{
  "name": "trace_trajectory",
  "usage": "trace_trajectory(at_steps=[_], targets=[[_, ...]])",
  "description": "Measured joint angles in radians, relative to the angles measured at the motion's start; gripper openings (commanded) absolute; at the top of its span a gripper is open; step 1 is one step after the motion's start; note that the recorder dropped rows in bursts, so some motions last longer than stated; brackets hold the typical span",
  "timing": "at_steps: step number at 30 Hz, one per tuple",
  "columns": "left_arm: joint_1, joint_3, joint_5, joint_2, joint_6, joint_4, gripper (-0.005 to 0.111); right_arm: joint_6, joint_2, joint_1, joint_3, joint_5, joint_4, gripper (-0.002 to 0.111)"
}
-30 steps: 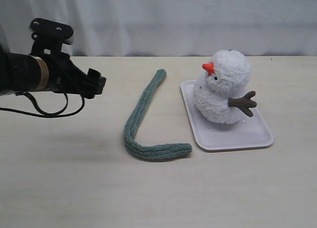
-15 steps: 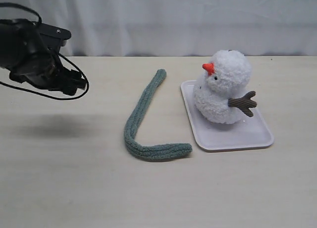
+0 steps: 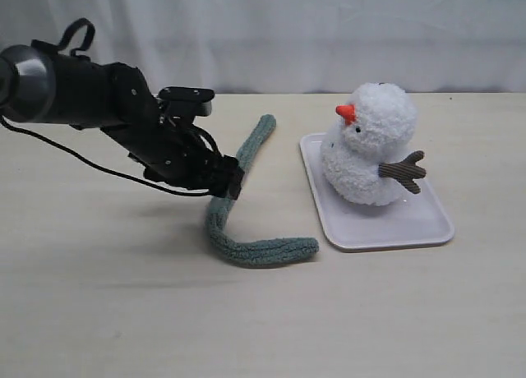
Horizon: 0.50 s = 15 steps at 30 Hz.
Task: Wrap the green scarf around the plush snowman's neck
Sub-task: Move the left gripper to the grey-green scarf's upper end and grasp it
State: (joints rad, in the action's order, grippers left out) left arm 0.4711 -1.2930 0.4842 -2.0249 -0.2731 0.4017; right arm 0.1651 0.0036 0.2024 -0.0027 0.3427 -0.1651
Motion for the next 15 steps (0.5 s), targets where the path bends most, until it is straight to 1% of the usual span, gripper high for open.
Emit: trace_trajectory(at_steps=[2,5,15], targets=[[0.02,0.0,-0.057,-0.013,-0.002,0.003,0.081,0.0,0.0,0.0,0.0,0.0,0.0,0.004],[0.027,-0.007,-0.098,-0.029,-0.004,0.003,0.081,0.0,0.0,0.0,0.0,0.0,0.0,0.004],[0.029,-0.066,-0.107,-0.137,-0.004,0.003,0.081,0.0,0.0,0.0,0.0,0.0,0.0,0.004]])
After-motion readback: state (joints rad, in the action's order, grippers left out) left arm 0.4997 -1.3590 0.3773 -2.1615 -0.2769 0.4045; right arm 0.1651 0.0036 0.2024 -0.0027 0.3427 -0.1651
